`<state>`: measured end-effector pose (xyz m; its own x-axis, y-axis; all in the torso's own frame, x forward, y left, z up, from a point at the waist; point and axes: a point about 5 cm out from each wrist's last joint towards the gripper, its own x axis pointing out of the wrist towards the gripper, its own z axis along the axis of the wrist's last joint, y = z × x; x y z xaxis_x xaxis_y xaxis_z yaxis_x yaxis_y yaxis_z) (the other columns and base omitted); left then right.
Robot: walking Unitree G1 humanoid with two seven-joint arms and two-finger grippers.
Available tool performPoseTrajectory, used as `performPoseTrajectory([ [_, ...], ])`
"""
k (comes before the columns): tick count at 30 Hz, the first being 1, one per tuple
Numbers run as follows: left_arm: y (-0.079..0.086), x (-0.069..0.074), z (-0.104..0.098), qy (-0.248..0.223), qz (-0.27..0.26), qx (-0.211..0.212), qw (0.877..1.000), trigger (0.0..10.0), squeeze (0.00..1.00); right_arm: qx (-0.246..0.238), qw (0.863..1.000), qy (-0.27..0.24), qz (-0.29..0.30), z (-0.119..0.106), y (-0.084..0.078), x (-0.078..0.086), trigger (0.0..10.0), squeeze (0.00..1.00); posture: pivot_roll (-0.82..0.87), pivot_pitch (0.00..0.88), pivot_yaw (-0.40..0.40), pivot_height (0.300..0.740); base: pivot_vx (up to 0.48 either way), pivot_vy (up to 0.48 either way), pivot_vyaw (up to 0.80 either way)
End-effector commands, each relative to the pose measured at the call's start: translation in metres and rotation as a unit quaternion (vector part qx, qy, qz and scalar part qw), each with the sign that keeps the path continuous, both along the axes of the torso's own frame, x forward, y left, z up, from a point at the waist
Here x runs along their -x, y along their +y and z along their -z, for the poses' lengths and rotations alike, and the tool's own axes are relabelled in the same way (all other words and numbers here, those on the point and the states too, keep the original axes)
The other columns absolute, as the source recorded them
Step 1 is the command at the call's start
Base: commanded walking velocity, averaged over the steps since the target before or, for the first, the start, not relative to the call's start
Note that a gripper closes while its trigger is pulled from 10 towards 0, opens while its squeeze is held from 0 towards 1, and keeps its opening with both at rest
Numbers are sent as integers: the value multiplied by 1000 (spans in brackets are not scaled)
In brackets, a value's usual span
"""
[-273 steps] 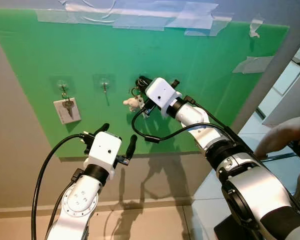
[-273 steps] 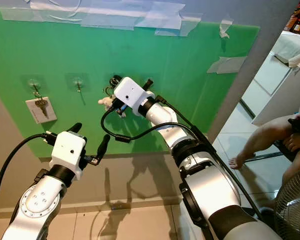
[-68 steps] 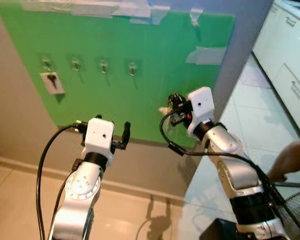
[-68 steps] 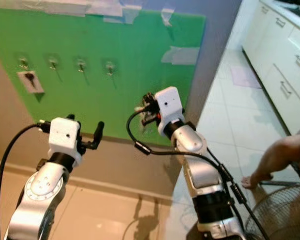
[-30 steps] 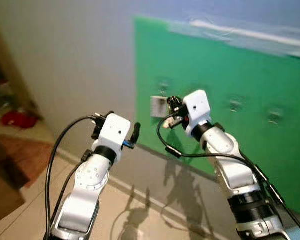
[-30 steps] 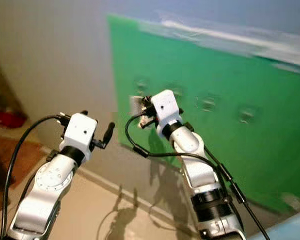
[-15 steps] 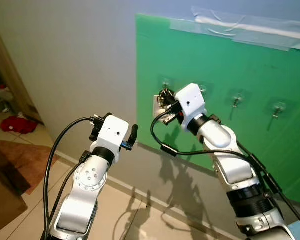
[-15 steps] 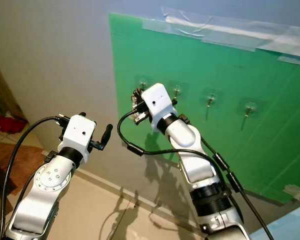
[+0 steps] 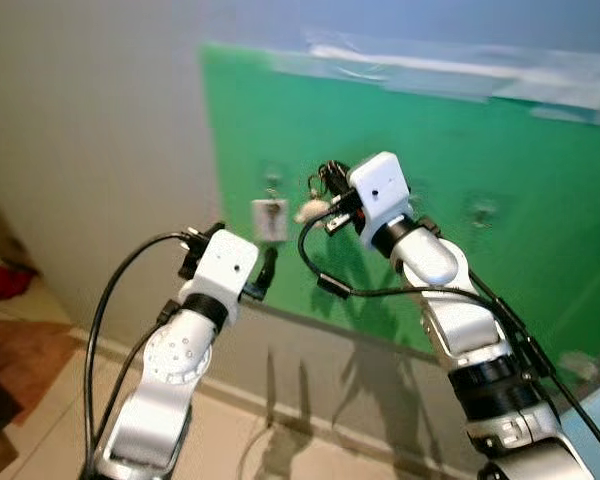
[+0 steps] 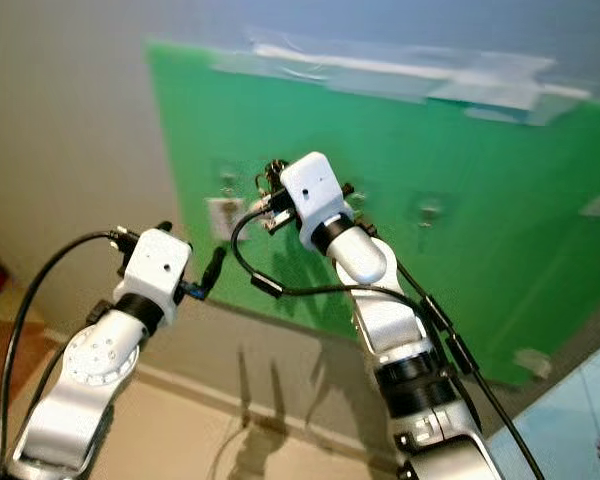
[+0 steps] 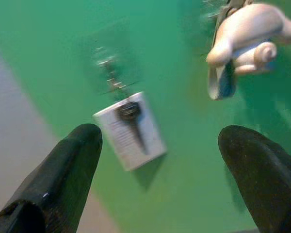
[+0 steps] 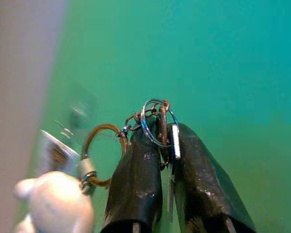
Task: Hang keys on a hook
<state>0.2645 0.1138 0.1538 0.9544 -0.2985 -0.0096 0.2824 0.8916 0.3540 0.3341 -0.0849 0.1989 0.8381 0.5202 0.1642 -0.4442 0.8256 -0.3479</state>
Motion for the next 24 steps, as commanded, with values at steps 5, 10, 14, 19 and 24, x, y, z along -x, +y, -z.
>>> performPoseTrajectory([
  [5,7,0,-1,-5,-9,-10,1000,10000,0,-2,1000,-5,-16,0,9,2,10000,0,5,0,-37,740,0,0,0],
  [10,6,1,0,-6,-9,-9,1000,10000,0,-3,1000,-2,-26,0,11,2,10000,0,3,0,-40,740,0,0,0],
  [14,6,1,0,-6,-9,-8,1000,10000,0,-10,1000,16,-22,4,12,-3,10000,0,3,0,-41,740,0,0,0],
  [19,6,1,0,-5,-8,-8,1000,10000,0,-16,999,27,-14,6,12,-11,10000,0,5,0,-39,740,0,0,0],
  [24,6,2,1,-5,-8,-11,1000,10000,0,-28,999,38,11,5,5,-24,10000,0,10,0,-37,740,0,0,0],
])
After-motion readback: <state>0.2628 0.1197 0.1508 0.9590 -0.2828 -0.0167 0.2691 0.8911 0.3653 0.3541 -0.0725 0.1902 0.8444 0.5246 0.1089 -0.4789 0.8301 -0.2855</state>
